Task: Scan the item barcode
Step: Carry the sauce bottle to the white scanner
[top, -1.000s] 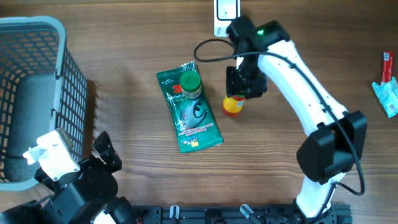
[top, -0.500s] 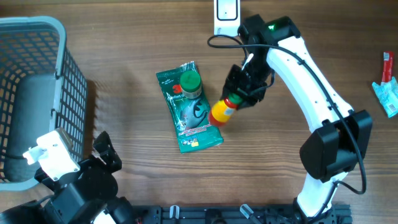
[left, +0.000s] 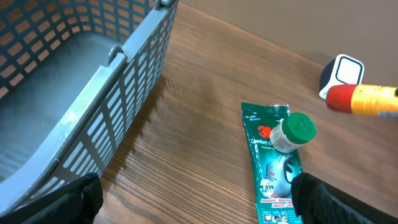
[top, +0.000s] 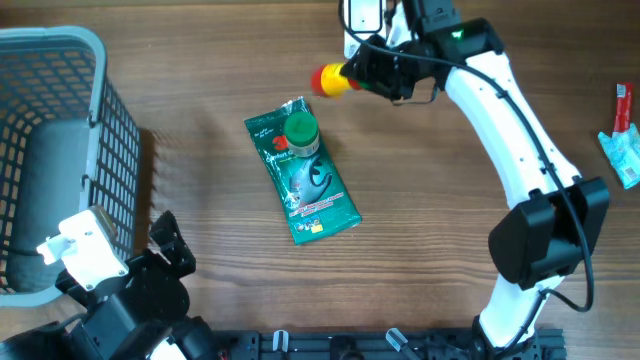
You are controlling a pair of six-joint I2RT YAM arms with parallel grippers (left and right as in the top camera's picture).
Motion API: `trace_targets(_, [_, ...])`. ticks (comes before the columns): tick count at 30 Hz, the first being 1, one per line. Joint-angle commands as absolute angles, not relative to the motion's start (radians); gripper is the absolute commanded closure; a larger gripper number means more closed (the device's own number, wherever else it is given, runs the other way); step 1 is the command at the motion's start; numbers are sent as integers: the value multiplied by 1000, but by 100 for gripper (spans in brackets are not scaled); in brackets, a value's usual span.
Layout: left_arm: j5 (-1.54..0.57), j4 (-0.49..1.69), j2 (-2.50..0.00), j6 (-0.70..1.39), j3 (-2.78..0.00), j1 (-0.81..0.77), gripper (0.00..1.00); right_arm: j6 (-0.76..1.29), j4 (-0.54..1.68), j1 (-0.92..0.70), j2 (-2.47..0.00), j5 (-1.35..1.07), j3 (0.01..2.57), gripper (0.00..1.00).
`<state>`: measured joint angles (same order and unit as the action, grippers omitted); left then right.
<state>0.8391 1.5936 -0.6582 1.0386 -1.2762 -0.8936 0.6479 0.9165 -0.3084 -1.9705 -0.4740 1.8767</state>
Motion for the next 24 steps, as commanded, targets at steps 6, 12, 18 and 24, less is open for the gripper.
trace_targets(6, [845, 1595, -661, 1055, -1276, -890, 0, 331, 641, -293, -1971, -488, 1905, 95])
trace_targets(12, [845, 1595, -661, 1055, -1276, -890, 0, 210, 443, -235, -2061, -667, 1905, 96])
trace_targets(18, [845, 1595, -661, 1055, -1276, -890, 0, 253, 93, -159, -2213, -926, 1905, 91])
trace_targets(24, [845, 1595, -661, 1055, -1276, -890, 0, 406, -349, -123, -2341, -1081, 1905, 88])
